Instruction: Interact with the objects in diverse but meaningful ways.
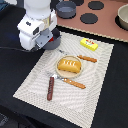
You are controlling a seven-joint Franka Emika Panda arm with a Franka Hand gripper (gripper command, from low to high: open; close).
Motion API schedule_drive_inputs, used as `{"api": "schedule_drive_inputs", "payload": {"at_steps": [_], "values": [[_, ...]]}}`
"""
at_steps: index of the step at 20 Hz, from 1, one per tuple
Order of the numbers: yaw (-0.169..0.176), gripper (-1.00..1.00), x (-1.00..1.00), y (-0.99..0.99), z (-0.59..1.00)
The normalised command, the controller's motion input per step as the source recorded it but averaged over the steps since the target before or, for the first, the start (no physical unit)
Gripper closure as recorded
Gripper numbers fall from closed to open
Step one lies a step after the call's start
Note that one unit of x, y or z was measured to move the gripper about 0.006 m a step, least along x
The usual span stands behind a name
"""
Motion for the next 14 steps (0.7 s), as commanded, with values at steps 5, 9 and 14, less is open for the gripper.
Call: {"api": "schedule_drive_inputs", "payload": {"at_steps": [5,9,14], "values": [[0.000,1.00,-0.26,-0.04,0.02],[0.000,1.00,-0.11,0.10,0.76],[0.000,1.00,-0.03,0.30,1.00]]}}
